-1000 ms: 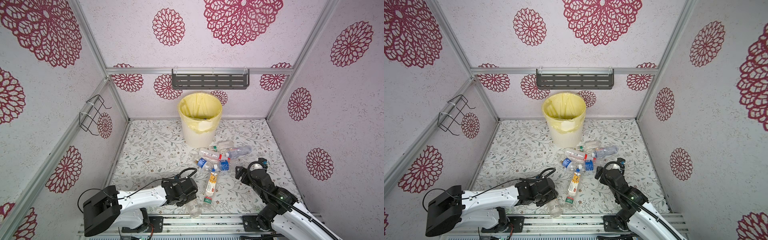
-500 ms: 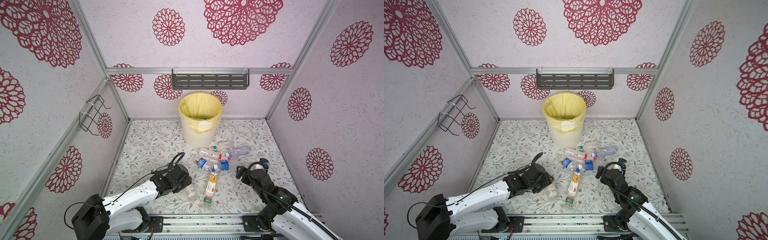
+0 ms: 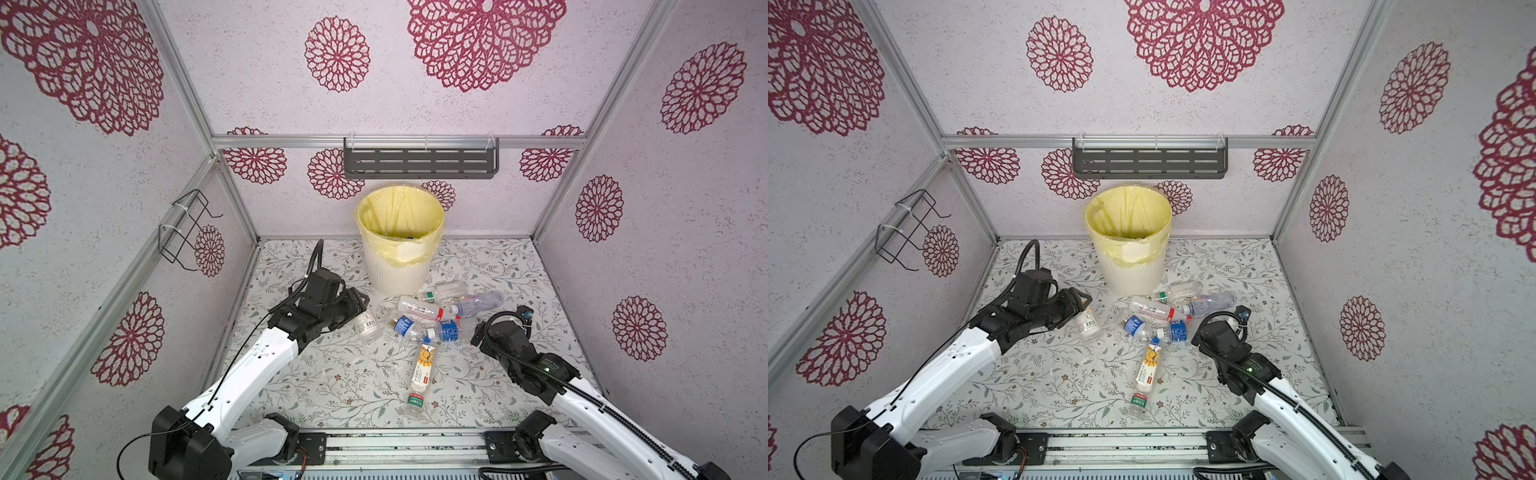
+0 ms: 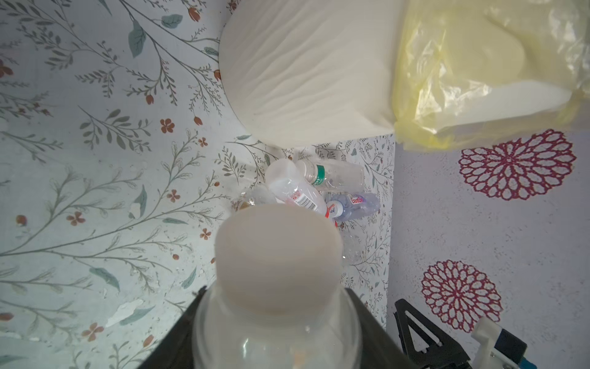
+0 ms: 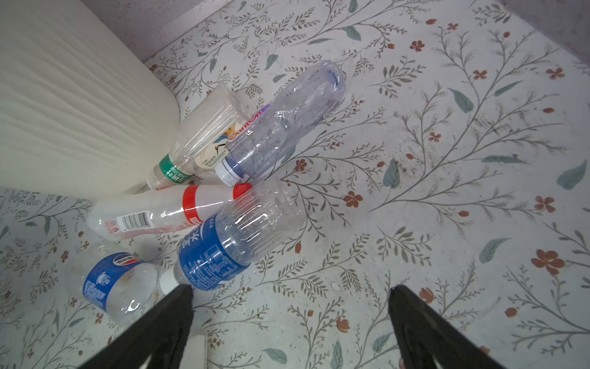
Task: Throw the plastic bottles in the bin
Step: 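Lift the white-capped bottle with the left gripper and carry it over the bin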
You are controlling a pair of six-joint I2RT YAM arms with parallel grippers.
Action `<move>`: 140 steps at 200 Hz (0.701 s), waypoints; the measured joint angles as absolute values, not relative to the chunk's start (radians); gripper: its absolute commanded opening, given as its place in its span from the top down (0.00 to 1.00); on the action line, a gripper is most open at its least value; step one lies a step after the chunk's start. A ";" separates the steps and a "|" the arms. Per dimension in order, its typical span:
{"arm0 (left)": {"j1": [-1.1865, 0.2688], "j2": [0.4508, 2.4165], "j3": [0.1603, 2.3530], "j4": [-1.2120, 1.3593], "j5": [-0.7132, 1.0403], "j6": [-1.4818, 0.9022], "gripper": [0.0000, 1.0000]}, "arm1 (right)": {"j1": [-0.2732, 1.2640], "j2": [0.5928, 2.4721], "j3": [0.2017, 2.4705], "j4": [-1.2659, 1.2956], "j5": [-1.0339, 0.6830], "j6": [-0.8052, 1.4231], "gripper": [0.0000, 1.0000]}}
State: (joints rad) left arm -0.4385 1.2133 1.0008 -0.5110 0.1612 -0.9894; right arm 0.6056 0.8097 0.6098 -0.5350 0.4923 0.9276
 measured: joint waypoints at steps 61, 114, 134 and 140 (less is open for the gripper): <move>-0.304 1.308 1.074 -0.528 0.321 -0.879 0.58 | 0.548 0.862 0.621 -0.537 0.463 0.992 0.01; -0.282 1.272 1.085 -0.542 0.364 -0.836 0.57 | 0.548 0.820 0.619 -0.520 0.438 1.050 0.01; -0.274 1.254 1.085 -0.540 0.367 -0.837 0.57 | 0.548 0.820 0.619 -0.522 0.426 1.048 0.01; -0.271 1.253 1.085 -0.540 0.368 -0.837 0.57 | 0.548 0.820 0.619 -0.522 0.421 1.048 0.01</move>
